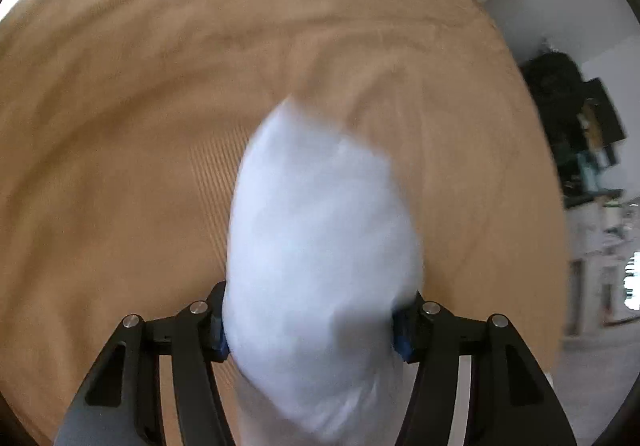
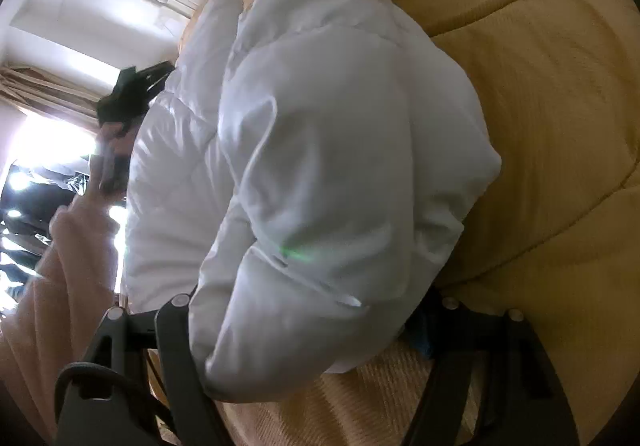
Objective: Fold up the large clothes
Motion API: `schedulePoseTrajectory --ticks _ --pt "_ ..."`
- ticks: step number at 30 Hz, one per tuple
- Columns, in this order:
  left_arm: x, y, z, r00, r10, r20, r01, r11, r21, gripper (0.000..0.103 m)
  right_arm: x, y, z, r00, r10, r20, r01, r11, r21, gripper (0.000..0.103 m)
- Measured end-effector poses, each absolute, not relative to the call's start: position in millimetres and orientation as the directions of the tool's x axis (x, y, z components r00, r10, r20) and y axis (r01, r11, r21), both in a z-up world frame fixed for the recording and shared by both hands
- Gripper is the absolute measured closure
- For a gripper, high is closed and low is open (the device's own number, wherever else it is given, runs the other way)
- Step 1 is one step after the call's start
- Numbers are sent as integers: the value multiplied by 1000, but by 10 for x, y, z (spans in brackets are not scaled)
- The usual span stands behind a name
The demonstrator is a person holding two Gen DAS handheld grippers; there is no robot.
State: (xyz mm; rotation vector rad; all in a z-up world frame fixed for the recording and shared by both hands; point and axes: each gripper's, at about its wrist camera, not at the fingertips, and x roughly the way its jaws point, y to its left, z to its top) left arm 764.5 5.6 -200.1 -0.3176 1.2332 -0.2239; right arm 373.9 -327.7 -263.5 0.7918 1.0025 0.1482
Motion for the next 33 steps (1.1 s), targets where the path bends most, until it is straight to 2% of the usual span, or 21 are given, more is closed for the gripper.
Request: schedulePoseTrajectory --ticks 3,6,8,10,12,16,19,20,21,23,24,25,26,29,33 --pt "7912 115 -1721 372 -218 -902 -40 967 -250 50 3774 -3224 -2649 550 451 -703 229 728 646 32" --pt "7974 328 -1213 466 -175 -867 -82 967 -239 53 3925 -3125 -2562 545 444 -711 237 732 638 30" --pt "7874 461 -782 538 -218 -814 -69 951 -300 51 3975 -3099 -2565 543 444 -713 237 734 637 30" --pt "7681 473 -553 539 -276 -796 -15 942 -336 51 3945 -3132 -2567 543 451 -709 243 723 646 30" --pt "7329 404 -433 507 -280 -815 48 953 -298 51 3943 -3160 -2526 536 459 -709 245 719 651 30" --pt "6473 77 -630 446 -245 -861 156 968 -195 51 3833 -3289 -2295 521 457 -721 264 717 645 30" --pt "5776 -109 -916 390 -321 -863 231 942 -245 53 3713 -3373 -1964 531 401 -746 276 751 600 30" --pt "5528 -196 -1028 363 -361 -859 268 924 -274 53 3658 -3394 -1843 541 370 -756 273 772 574 35" --pt "5303 -288 -1128 358 -373 -856 301 914 -273 53 3607 -3406 -1701 547 330 -770 267 802 534 47" --pt "4938 -486 -1385 367 -322 -873 342 919 -195 54 3561 -3431 -1370 576 248 -779 224 869 442 65" --pt "4809 -564 -1498 365 -315 -876 357 916 -181 51 3600 -3430 -1259 583 230 -779 195 891 409 73" --pt "4713 -616 -1561 388 -300 -872 359 920 -157 49 3691 -3401 -1130 590 220 -776 153 914 375 75" --pt "4622 -666 -1623 413 -284 -865 363 923 -130 48 3855 -3337 -993 605 218 -766 99 934 343 76" --pt "4593 -656 -1755 396 -325 -859 334 922 -196 48 4420 -3091 -795 611 257 -749 -35 954 299 76" --pt "4594 -678 -1836 387 -336 -859 350 915 -200 48 5369 -2591 -858 494 365 -789 -151 930 335 76"
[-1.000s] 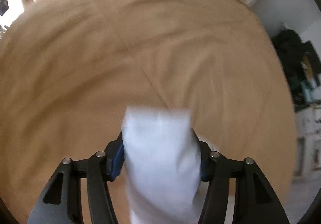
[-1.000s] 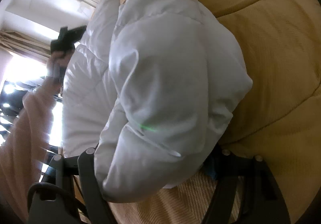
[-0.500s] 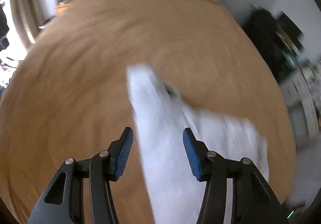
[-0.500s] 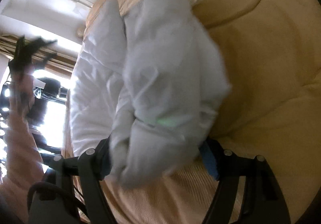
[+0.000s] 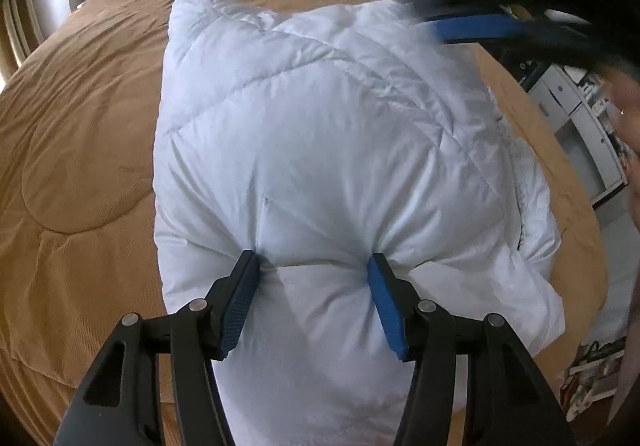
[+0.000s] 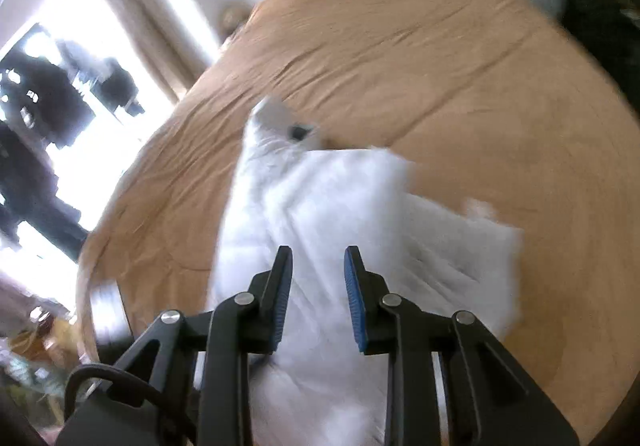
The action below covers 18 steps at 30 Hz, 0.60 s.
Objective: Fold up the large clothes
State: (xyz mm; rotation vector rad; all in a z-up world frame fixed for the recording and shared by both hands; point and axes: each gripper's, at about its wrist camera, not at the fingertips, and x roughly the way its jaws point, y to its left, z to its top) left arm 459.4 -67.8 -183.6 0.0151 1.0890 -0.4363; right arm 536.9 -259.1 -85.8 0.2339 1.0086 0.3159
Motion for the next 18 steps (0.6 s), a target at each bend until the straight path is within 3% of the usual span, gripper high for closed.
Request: schedulePoseTrajectory --ticks 2,3,4,7,11,15,18 --pt "4571 -698 -1850 384 -339 -859 373 908 -192 47 5725 -2403 -1110 419 308 -854 -136 951 276 81" --pt "4559 -719 -1840 382 -349 -856 387 901 -195 46 5854 -2389 -1246 395 240 -887 -112 971 213 97" --pt "4543 -754 -1825 382 -356 -853 408 893 -190 45 5971 -2445 -1471 363 118 -924 -59 993 103 103" --pt "4476 -794 -1707 399 -355 -846 440 883 -163 45 6060 -2658 -1885 269 46 -962 9 999 51 103" --pt "4515 -488 -1379 421 -459 -783 322 882 -344 50 5991 -2772 -2211 236 -6 -972 15 1000 -3 103" --pt "4595 -519 -1664 395 -313 -864 271 938 -216 48 5948 -2893 -2198 259 36 -965 88 994 60 103" --pt "4501 -553 -1787 443 -257 -859 273 951 -144 47 5696 -2911 -1816 357 105 -928 98 984 149 103"
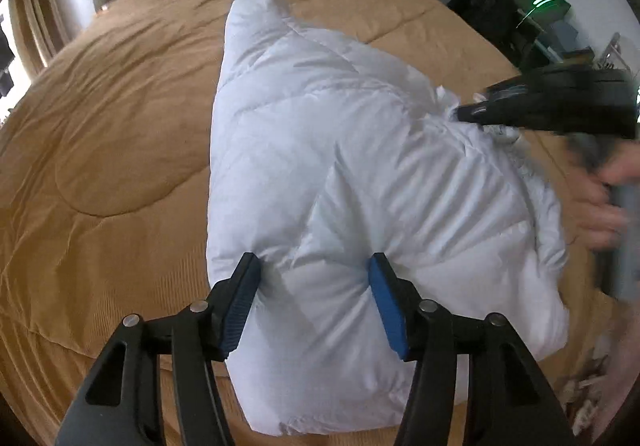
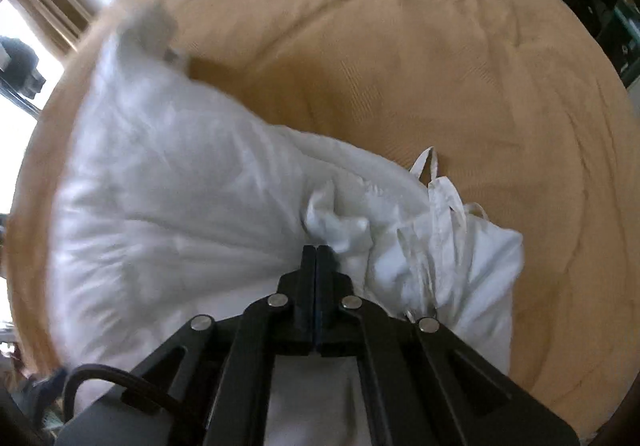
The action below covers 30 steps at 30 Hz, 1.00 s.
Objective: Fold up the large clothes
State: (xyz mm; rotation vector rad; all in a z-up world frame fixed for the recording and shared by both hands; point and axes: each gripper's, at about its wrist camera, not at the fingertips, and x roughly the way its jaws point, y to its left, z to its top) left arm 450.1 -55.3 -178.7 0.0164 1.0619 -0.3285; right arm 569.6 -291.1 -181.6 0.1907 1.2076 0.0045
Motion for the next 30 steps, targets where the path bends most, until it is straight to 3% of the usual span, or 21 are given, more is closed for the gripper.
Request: schedulePoseTrajectory --ticks 3,6,9,13,16,19,23,26,28,29,30 --pt "4475 -548 -1768 449 -263 -854 262 952 -155 47 5198 -2734 -1345 474 73 -877 40 994 105 99" --pt "4389 -581 -1779 466 -256 -847 267 953 -142 45 4687 -2552 -1120 537 136 -833 -26 989 145 97" --pt "4200 -540 -1783 481 -248 -841 257 957 -135 42 4374 -2540 -1308 504 117 -856 -21 992 123 97" --pt "4085 -590 -1748 505 -215 -836 270 959 -84 39 4226 -2668 -2010 419 94 -903 51 991 127 98" --pt "3986 -585 -1750 510 -207 -835 258 963 -81 38 4040 -2680 -1819 503 94 -859 82 984 156 97" --pt "3933 -573 -1758 511 -207 -835 247 965 -88 35 3773 -2642 -1601 594 126 -795 56 979 197 89" --pt "3812 -568 -1733 502 -190 -844 225 971 -85 31 3750 -2614 -1900 511 68 -857 64 991 117 84" --pt "3727 -511 -1584 501 -99 -860 143 989 -30 31 3715 -2637 -1695 491 34 -870 114 988 104 82" --pt "3680 -453 -1434 478 23 -878 51 997 54 30 3781 -2644 -1502 482 -58 -874 168 985 28 58" --pt "3657 -430 -1373 474 44 -879 26 998 64 29 3729 -2611 -1341 484 -129 -865 206 978 -31 34" --pt "3633 -396 -1274 473 50 -880 0 998 57 25 3652 -2566 -1172 500 -172 -848 226 972 -64 23"
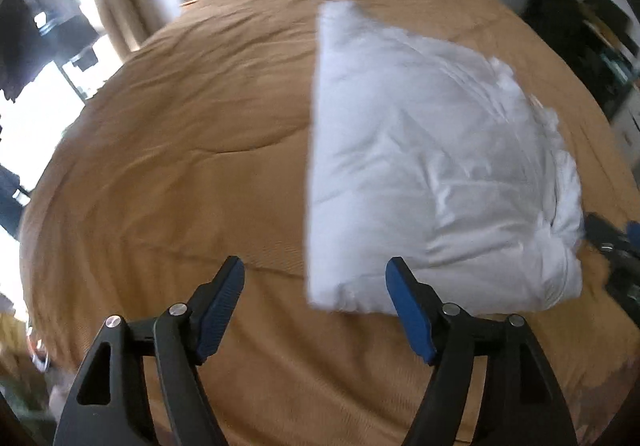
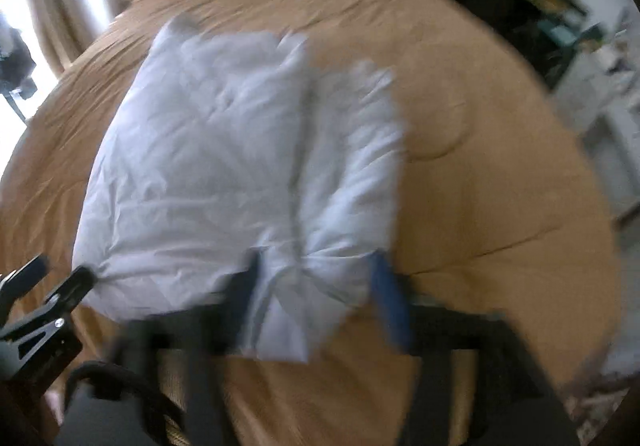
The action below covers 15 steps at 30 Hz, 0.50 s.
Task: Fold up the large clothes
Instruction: 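Release the jacket bundle and pull both grippers back from the bed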
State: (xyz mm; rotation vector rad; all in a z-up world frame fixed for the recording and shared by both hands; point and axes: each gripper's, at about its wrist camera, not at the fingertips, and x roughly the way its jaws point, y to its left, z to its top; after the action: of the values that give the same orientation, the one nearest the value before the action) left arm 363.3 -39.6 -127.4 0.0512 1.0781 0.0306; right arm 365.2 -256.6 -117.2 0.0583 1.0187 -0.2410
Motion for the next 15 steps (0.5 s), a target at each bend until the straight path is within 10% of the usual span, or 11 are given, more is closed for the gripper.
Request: schedulePoseTrajectory --ticks 8,15 --pt "3338 -360 -273 562 77 -823 -15 996 82 1 3334 -2376 -253 527 -153 -836 219 975 -40 18" --pt "2959 -238 184 577 -25 -817 19 1000 -17 1 2957 -2274 -111 490 -28 -871 196 978 78 17"
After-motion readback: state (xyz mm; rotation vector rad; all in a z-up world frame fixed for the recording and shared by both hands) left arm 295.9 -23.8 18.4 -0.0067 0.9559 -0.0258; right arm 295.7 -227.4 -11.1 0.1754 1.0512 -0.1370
